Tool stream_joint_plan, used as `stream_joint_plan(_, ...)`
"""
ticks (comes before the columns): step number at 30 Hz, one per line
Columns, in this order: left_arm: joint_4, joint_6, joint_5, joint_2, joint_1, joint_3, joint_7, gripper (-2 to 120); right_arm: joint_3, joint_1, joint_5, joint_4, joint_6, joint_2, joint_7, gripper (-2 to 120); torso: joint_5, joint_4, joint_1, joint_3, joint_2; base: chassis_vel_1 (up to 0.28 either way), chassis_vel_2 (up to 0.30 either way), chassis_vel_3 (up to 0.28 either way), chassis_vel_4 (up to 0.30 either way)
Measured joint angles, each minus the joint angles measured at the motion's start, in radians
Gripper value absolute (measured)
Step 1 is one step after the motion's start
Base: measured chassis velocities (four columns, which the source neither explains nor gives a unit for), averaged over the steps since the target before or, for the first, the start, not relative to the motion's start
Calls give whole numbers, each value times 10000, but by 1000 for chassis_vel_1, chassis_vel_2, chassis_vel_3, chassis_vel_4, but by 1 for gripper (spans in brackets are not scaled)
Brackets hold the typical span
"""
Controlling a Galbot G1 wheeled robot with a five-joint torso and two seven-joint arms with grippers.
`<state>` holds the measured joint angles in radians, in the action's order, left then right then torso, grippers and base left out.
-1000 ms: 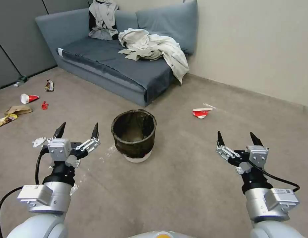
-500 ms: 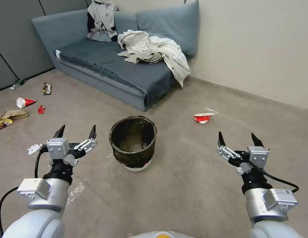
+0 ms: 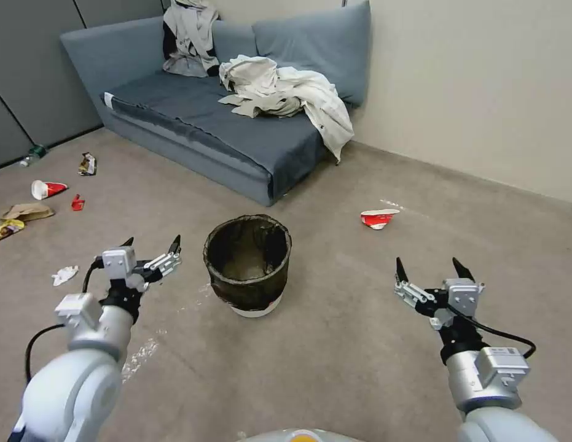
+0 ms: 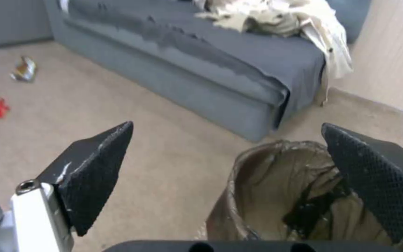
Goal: Pick up the trash can from the floor.
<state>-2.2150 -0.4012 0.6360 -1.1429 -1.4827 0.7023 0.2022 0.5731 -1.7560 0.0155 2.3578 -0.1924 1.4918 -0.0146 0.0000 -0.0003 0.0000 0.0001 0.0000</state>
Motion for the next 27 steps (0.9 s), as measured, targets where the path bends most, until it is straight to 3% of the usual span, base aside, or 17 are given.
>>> stream_joint_plan(9, 718, -779, 601, 129, 651, -193, 452, 100, -732, 405, 180, -795, 3, -272, 59, 100, 1, 4, 0, 0, 0, 0, 0, 0, 0)
stream_joint_plan(20, 2535, -1038, 303, 500, 2666, -2443, 1024, 100, -879, 490, 463, -1106, 262, -23, 83, 100, 0, 4, 0, 0, 0, 0, 0, 0, 0)
stream_joint_plan(27, 3341, -1446, 349, 378, 3628, -3018, 1308, 100, -787, 478, 460, -1102, 291, 17, 93, 100, 1, 2, 0, 0, 0, 0, 0, 0, 0)
